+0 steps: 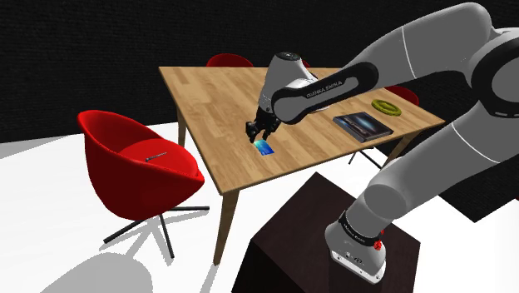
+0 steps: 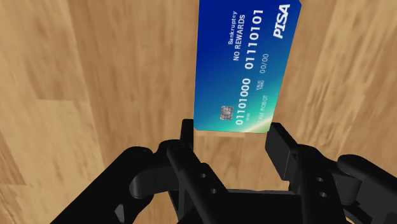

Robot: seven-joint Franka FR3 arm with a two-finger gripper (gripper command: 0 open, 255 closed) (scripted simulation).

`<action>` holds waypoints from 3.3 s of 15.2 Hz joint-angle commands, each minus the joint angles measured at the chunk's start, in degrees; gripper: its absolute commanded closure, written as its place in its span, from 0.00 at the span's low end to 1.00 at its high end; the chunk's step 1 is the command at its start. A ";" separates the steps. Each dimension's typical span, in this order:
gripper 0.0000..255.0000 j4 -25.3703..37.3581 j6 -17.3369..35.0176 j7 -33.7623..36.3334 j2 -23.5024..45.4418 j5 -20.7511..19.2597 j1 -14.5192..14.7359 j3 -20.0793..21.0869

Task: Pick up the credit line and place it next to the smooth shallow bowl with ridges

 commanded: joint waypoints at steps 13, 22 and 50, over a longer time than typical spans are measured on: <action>1.00 5.83 -12.22 -2.26 -6.52 2.09 0.80 -1.10; 1.00 11.59 -16.01 -6.22 -4.69 1.29 -0.94 -3.87; 1.00 40.14 -13.14 -25.95 25.96 1.06 -10.47 -14.57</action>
